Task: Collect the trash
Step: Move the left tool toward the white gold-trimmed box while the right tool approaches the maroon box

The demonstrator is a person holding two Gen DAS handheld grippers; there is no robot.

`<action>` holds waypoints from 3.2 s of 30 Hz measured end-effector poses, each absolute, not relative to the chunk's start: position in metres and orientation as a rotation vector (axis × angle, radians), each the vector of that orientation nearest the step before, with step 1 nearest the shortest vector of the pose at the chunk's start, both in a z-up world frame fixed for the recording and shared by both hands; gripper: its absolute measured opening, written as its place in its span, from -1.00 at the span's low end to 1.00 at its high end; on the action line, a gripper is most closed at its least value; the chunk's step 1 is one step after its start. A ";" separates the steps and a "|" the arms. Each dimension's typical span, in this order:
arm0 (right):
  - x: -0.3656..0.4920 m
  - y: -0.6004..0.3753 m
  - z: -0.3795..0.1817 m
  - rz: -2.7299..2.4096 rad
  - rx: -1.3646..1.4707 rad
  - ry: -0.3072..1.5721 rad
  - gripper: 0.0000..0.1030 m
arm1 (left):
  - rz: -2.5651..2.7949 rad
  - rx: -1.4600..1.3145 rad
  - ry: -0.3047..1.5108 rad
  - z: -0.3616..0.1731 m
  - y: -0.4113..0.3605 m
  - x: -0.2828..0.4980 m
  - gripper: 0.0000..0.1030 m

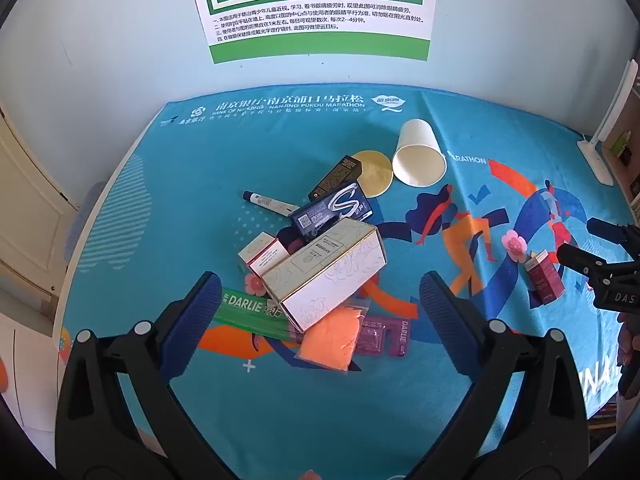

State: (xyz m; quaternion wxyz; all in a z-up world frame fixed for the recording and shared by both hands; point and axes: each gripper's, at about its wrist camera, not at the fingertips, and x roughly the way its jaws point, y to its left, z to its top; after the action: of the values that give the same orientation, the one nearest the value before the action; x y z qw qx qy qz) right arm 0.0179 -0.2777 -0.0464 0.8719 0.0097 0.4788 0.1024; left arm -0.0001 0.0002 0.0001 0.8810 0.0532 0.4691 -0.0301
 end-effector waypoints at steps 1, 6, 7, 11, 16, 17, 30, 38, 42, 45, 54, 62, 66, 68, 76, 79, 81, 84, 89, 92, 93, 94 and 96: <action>0.018 -0.277 -0.046 0.215 0.021 1.000 0.89 | -0.063 0.111 0.978 0.000 0.000 0.000 0.87; 0.017 -0.276 -0.045 0.216 0.021 1.001 0.89 | -0.063 0.118 0.979 -0.001 0.001 -0.001 0.87; 0.017 -0.275 -0.045 0.216 0.020 1.001 0.89 | -0.062 0.119 0.980 -0.001 0.002 -0.001 0.87; 0.017 -0.280 -0.048 0.214 0.019 1.002 0.89 | -0.064 0.122 0.982 -0.002 0.004 -0.001 0.87; 0.016 -0.276 -0.046 0.214 0.020 1.004 0.89 | -0.058 0.133 0.990 -0.005 0.000 -0.003 0.87; 0.016 -0.277 -0.046 0.216 0.020 1.004 0.89 | -0.059 0.132 0.990 -0.005 0.000 -0.003 0.87; 0.015 -0.278 -0.047 0.217 0.024 1.008 0.89 | -0.060 0.138 0.989 -0.004 0.000 -0.004 0.87; 0.015 -0.278 -0.048 0.217 0.024 1.008 0.89 | -0.060 0.139 0.986 -0.004 0.001 -0.005 0.87; 0.014 -0.278 -0.049 0.216 0.025 1.008 0.89 | -0.060 0.142 0.986 -0.004 -0.001 -0.006 0.87; 0.014 -0.279 -0.049 0.215 0.025 1.009 0.89 | -0.057 0.147 0.987 -0.003 -0.002 -0.005 0.87; 0.015 -0.280 -0.050 0.213 0.024 1.014 0.89 | -0.058 0.155 0.992 -0.003 -0.005 -0.003 0.87; 0.015 -0.283 -0.053 0.212 0.029 1.024 0.89 | -0.060 0.164 0.998 -0.005 -0.008 -0.001 0.87; 0.016 -0.284 -0.053 0.211 0.031 1.026 0.89 | -0.063 0.166 0.999 -0.006 -0.009 -0.001 0.87; 0.016 -0.285 -0.053 0.210 0.034 1.027 0.89 | -0.063 0.167 1.000 -0.007 -0.009 0.000 0.87; 0.017 -0.289 -0.056 0.199 0.038 1.037 0.89 | -0.069 0.180 1.011 -0.011 -0.011 0.002 0.87; 0.017 -0.291 -0.058 0.196 0.040 1.043 0.89 | -0.070 0.188 1.015 -0.013 -0.013 0.003 0.87; 0.017 -0.292 -0.059 0.196 0.040 1.045 0.89 | -0.074 0.191 1.020 -0.015 -0.013 0.004 0.87; 0.018 -0.294 -0.061 0.192 0.038 1.052 0.89 | -0.077 0.197 1.030 -0.019 -0.015 0.006 0.87; 0.019 -0.299 -0.065 0.184 0.045 1.062 0.89 | -0.085 0.203 1.045 -0.024 -0.017 0.010 0.87; 0.020 -0.301 -0.067 0.182 0.048 1.069 0.89 | -0.088 0.206 1.056 -0.028 -0.018 0.013 0.87; 0.020 -0.301 -0.067 0.182 0.049 1.070 0.89 | -0.089 0.208 1.059 -0.029 -0.019 0.014 0.87; 0.020 -0.301 -0.068 0.181 0.048 1.072 0.89 | -0.089 0.211 1.062 -0.030 -0.020 0.015 0.87; 0.021 -0.302 -0.069 0.179 0.046 1.077 0.89 | -0.093 0.216 1.066 -0.032 -0.021 0.016 0.87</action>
State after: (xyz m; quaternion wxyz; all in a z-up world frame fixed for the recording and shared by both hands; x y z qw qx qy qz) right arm 0.0205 -0.3020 -0.0691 0.8545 0.0217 0.5120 0.0849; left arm 0.0163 -0.0206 -0.0315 0.8548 0.1029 0.5068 -0.0441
